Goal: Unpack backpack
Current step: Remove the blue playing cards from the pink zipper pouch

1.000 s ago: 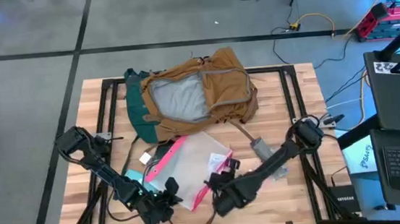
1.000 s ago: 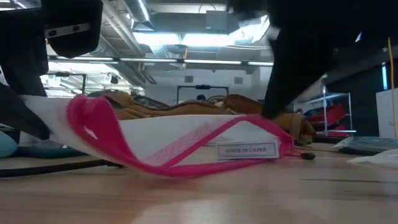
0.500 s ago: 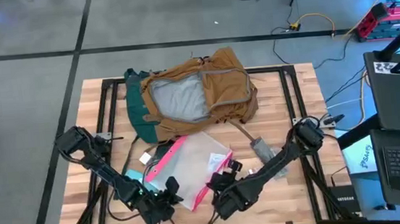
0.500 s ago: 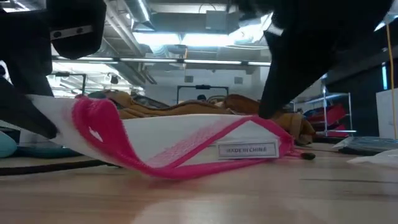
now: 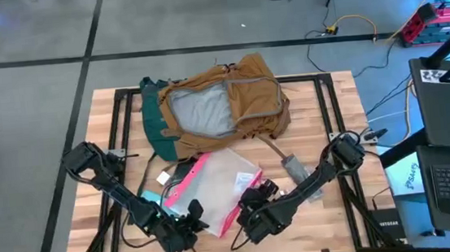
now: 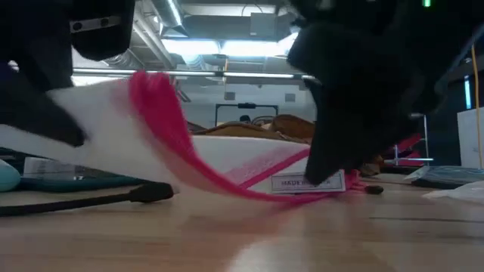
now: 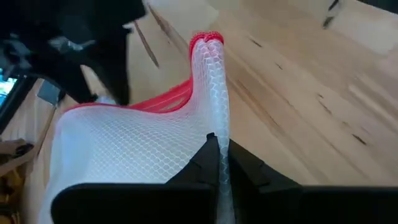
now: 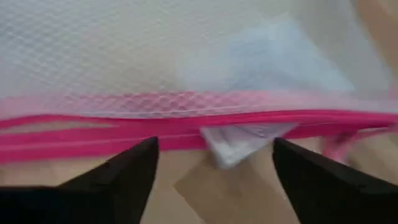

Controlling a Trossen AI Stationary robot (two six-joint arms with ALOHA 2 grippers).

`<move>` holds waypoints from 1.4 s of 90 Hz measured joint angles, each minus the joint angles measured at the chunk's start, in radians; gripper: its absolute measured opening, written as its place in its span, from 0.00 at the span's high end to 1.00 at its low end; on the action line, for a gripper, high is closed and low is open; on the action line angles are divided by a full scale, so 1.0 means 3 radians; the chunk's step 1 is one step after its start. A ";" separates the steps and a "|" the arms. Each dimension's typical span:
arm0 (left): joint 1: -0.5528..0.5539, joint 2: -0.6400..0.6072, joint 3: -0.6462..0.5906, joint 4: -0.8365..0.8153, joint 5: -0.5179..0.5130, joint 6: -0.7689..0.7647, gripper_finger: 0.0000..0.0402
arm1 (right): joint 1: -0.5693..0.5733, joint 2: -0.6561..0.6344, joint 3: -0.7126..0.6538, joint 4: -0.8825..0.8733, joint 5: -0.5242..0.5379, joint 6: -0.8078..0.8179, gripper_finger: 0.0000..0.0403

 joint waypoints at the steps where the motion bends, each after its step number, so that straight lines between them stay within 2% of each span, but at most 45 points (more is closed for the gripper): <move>1: 0.0003 0.0000 0.0000 0.0002 0.0000 0.0000 1.00 | 0.0000 0.0000 -0.0021 0.0050 0.0003 0.0000 0.21; 28: 0.0079 0.0000 0.0000 0.0058 0.0077 -0.0034 1.00 | 0.0001 -0.0001 -0.0220 0.0488 0.0275 -0.0014 0.11; 55: 0.0100 0.0000 0.0000 0.0067 0.0179 -0.0065 1.00 | -0.0047 -0.0003 -0.0220 0.0412 0.0733 0.0011 0.11; 71: 0.0100 0.0000 0.0000 0.0067 0.0184 -0.0067 1.00 | -0.0195 -0.0004 -0.0220 0.0337 0.0774 -0.0098 0.11; 92: 0.0100 0.0000 0.0000 0.0065 0.0185 -0.0069 1.00 | -0.0417 -0.0004 -0.0220 0.0526 0.0771 -0.0410 0.11; 126: 0.0099 0.0000 0.0000 0.0063 0.0189 -0.0065 1.00 | -0.0482 -0.0017 -0.0208 0.0636 0.0418 -0.0668 0.11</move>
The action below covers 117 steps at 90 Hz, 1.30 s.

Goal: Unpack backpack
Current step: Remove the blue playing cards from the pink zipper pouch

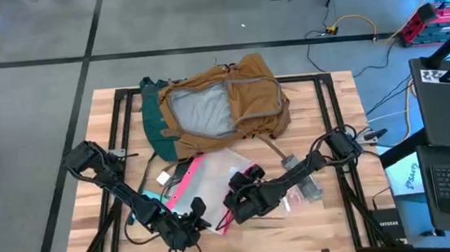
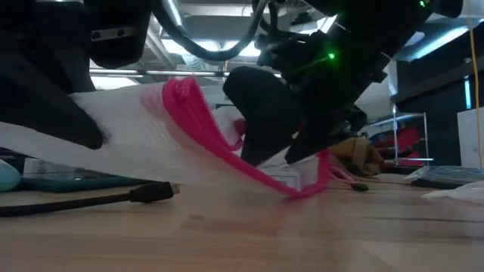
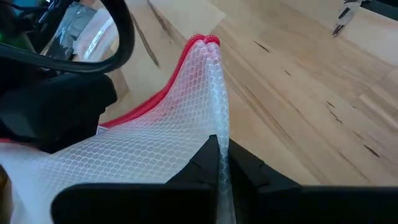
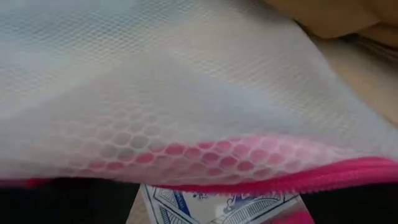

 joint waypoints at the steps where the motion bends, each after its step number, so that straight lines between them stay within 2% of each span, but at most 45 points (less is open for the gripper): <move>1: 0.0000 0.0000 0.0000 0.0000 0.0001 -0.0002 1.00 | 0.0000 -0.0001 0.0001 -0.0013 -0.0017 0.0002 0.11; 20: 0.0000 0.0000 0.0000 -0.0019 -0.0001 -0.0020 1.00 | 0.0014 -0.0027 0.0018 -0.0322 -0.0368 0.0098 0.11; 57: 0.0001 0.0000 0.0000 -0.0024 -0.0001 -0.0031 1.00 | 0.0256 0.0012 0.0429 -0.1357 -0.0582 0.0358 0.11; 82: 0.0000 0.0000 0.0000 -0.0030 0.0001 -0.0033 1.00 | 0.0381 0.0022 0.0446 -0.1345 -0.0345 0.0933 0.11; 98: 0.0003 0.0000 0.0000 -0.0028 0.0000 -0.0053 1.00 | 0.0447 0.0024 0.0431 -0.1322 -0.0125 0.1016 0.11; 117: 0.0017 0.0000 0.0000 -0.0026 0.0001 -0.0053 1.00 | 0.0470 0.0022 0.0475 -0.1204 -0.0125 0.1035 0.11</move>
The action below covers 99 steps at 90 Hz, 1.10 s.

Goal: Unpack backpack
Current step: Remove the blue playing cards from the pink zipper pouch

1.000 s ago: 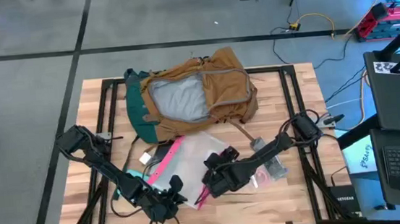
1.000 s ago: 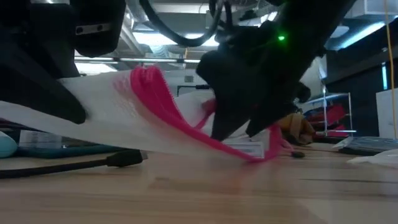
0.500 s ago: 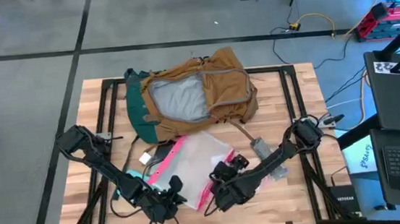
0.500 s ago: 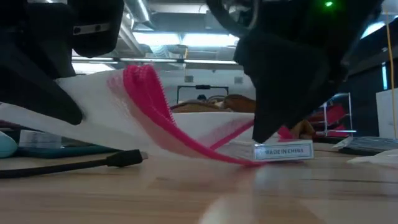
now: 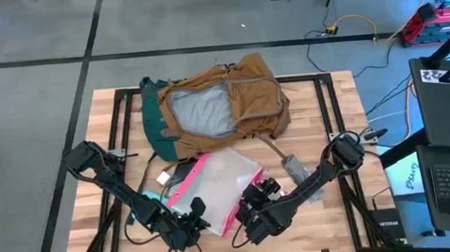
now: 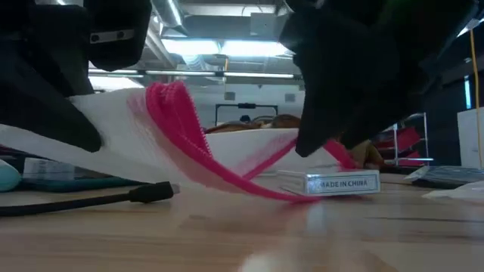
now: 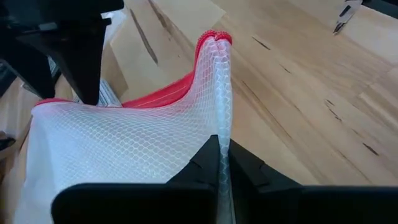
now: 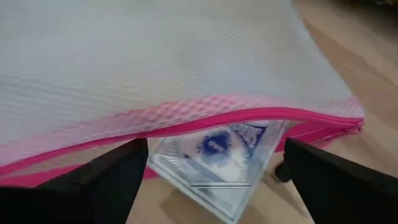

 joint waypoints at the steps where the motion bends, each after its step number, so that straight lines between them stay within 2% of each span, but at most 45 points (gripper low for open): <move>1: 0.0001 0.0000 0.0000 0.0000 0.0000 0.0000 1.00 | -0.0001 0.0000 0.0000 0.0016 -0.0001 0.0004 0.11; 22: 0.0004 0.0000 0.0000 0.0001 0.0000 -0.0017 1.00 | -0.0006 -0.0005 0.0001 0.0389 -0.0165 0.0071 0.11; 55: 0.0004 0.0000 0.0000 0.0000 -0.0001 -0.0027 1.00 | -0.0008 -0.0009 0.0001 0.0051 -0.0470 0.0088 0.11; 99: 0.0004 0.0000 0.0000 0.0001 -0.0003 -0.0061 1.00 | -0.0127 -0.0010 0.0001 0.0130 -0.0491 0.0088 0.11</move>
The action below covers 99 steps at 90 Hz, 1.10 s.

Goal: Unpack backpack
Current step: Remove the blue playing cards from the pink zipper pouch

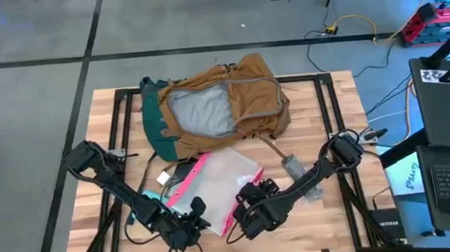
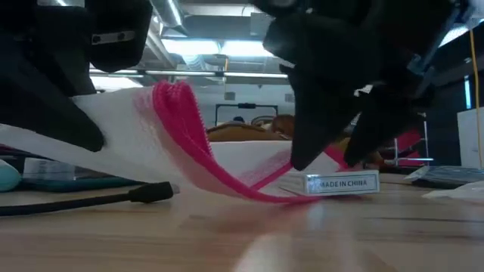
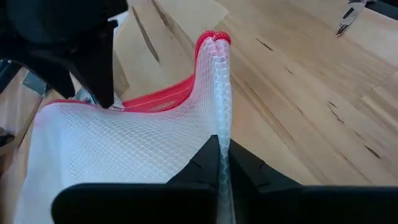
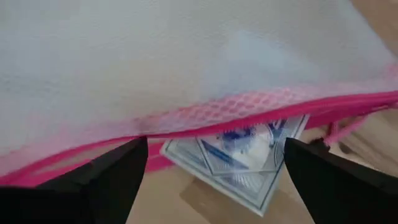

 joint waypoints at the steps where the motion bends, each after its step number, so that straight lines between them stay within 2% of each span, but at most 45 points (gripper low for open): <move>1: 0.0000 0.0000 0.0000 0.0001 0.0000 -0.0002 1.00 | -0.0003 0.0000 0.0000 0.0000 -0.0005 -0.0001 0.11; 75: 0.0000 0.0000 -0.0001 -0.0003 0.0053 -0.0031 1.00 | -0.0183 0.0020 -0.0168 0.0058 -0.0387 -0.0005 0.11; 87: 0.0000 0.0000 -0.0001 -0.0003 0.0054 -0.0038 1.00 | -0.0203 0.0045 -0.0161 0.0116 -0.0399 -0.0017 0.22; 99: 0.0016 0.0000 -0.0001 -0.0004 0.0070 -0.0041 1.00 | -0.0208 0.0051 -0.0157 0.0148 -0.0379 -0.0102 0.47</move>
